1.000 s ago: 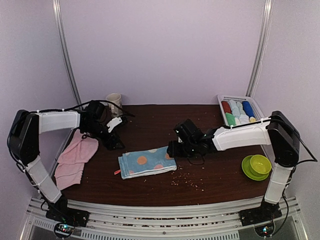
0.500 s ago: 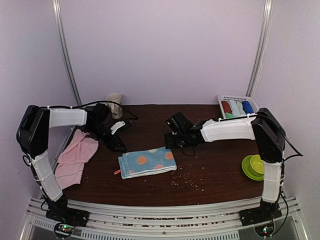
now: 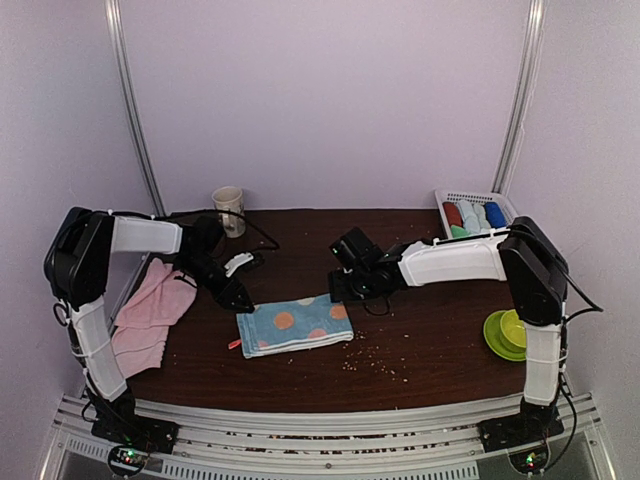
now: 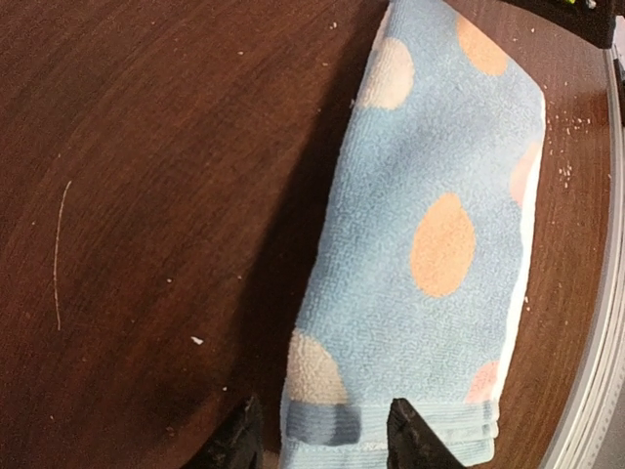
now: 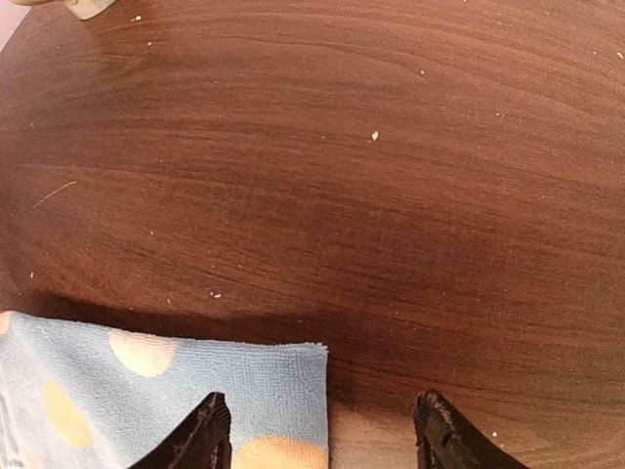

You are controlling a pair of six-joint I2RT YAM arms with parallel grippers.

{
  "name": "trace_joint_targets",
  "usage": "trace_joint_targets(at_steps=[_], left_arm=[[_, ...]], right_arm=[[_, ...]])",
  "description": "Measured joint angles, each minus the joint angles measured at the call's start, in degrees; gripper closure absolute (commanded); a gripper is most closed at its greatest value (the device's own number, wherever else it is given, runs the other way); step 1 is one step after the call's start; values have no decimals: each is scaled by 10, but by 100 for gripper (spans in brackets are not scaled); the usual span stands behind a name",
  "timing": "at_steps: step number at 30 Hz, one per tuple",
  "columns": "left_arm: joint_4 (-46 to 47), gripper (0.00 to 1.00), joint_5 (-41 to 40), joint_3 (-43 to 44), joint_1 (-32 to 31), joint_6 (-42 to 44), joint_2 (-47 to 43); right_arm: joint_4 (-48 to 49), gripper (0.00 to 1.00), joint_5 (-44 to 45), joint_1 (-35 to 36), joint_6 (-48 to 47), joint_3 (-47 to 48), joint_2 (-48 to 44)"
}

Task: Roll the towels
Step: Smooth out the towel at the center of the board.

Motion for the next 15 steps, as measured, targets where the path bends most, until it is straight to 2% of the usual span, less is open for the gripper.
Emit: trace_joint_targets(at_steps=[5, 12, 15], left_arm=[[0, 57, -1, 1, 0, -2, 10], [-1, 90, 0, 1, 0, -11, 15], [-7, 100, 5, 6, 0, -9, 15]], right_arm=[[6, 35, 0, 0, 0, -1, 5], [11, 34, 0, 0, 0, -3, 14], [13, 34, 0, 0, -2, -3, 17]])
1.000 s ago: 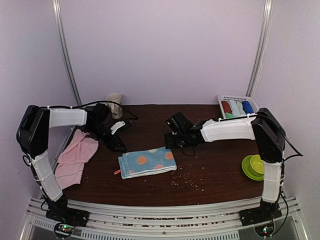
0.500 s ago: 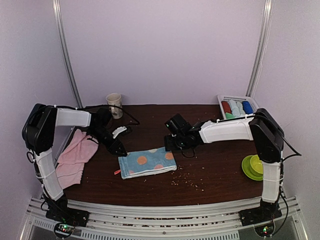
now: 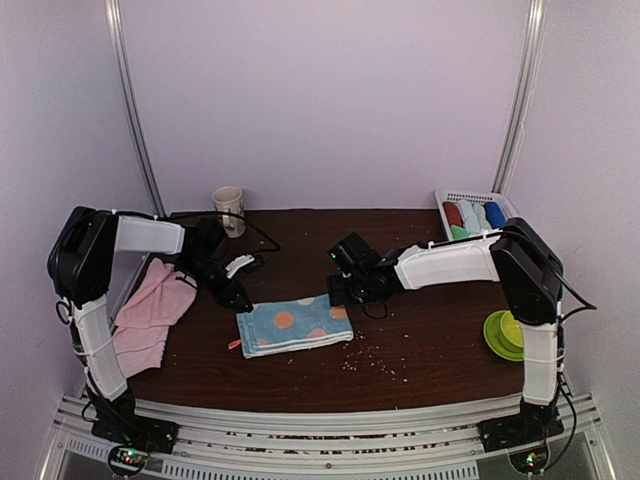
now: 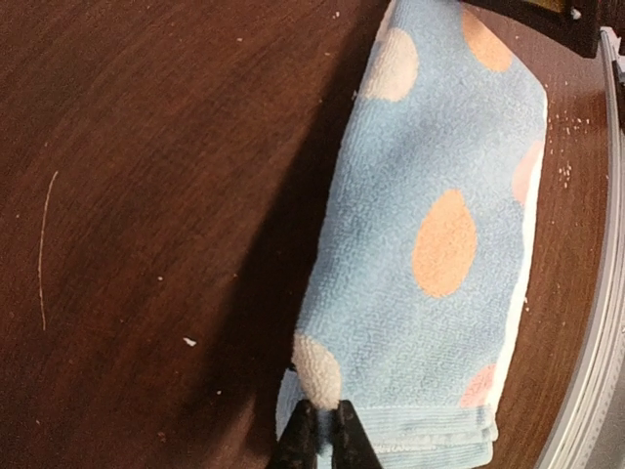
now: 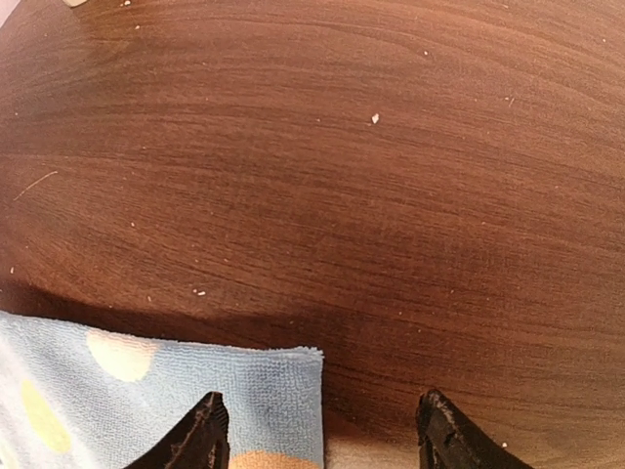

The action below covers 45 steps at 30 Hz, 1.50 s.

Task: Roll the towels
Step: Smooth out the towel at the center of the board.

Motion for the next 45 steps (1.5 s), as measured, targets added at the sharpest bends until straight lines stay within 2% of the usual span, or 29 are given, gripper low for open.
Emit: trace_joint_targets(at_steps=[10, 17, 23, 29, 32, 37, 45], left_arm=[[-32, 100, 18, 7, 0, 11, -6], [-59, 100, 28, 2, 0, 11, -51], [-64, 100, 26, -6, 0, -2, -64], [-77, 92, 8, -24, 0, -10, -61], [-77, 83, -4, -29, 0, -15, -54], [-73, 75, -28, -31, 0, -26, -37], [-62, 20, -95, -36, 0, -35, -37]], right_arm=[[0, 33, 10, 0, 0, 0, 7], [0, 32, 11, 0, 0, -1, 7], [0, 28, 16, 0, 0, -1, 7], [-1, 26, 28, 0, -3, 2, 13], [-3, 24, 34, 0, -3, 5, 21], [-14, 22, 46, 5, -9, 17, 37], [-17, 19, 58, 10, -21, 28, 37]])
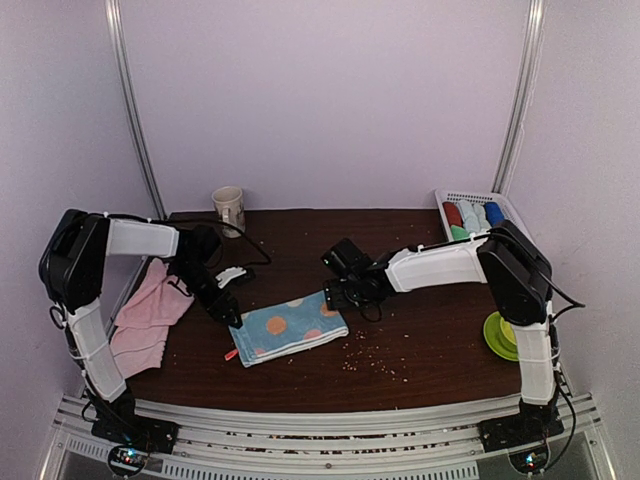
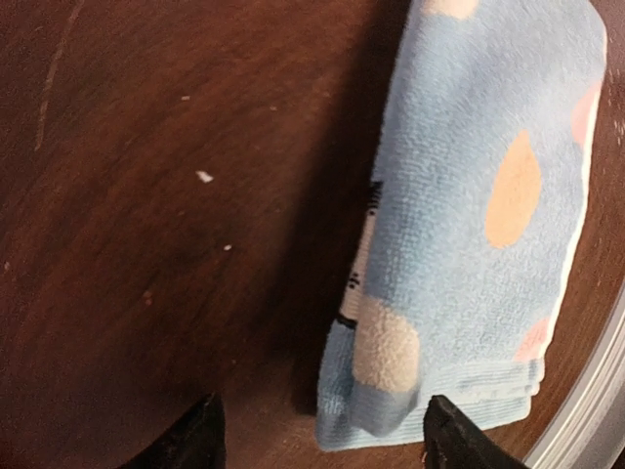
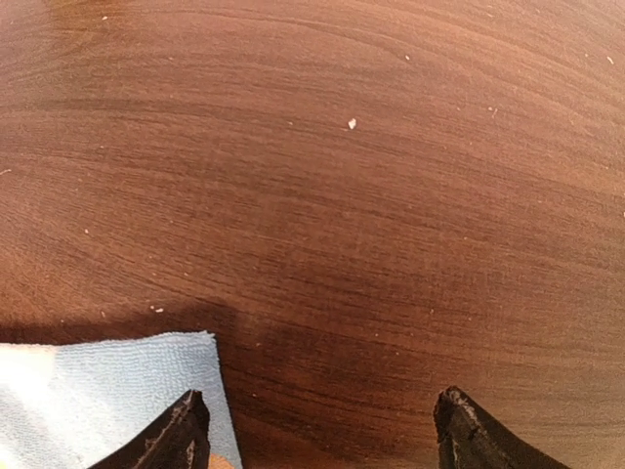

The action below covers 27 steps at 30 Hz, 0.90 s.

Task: Roll the towels
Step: Smooth out the towel at the center of the board.

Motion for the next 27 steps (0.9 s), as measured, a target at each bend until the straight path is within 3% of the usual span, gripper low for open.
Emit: trace_joint_targets(at_steps=[6, 16, 22, 27], left_arm=[[-6, 2, -31, 30, 0, 5, -43], [42, 2, -88, 97, -40, -14, -10], [74, 9, -160, 80, -94, -24, 35], [103, 10, -204, 37, -101, -24, 31]], right_arm=[[0, 18, 0, 0, -12, 8, 0], [21, 12, -14, 0, -25, 40, 0], [26, 12, -19, 1, -28, 89, 32], [15, 12, -17, 1, -29, 93, 57]])
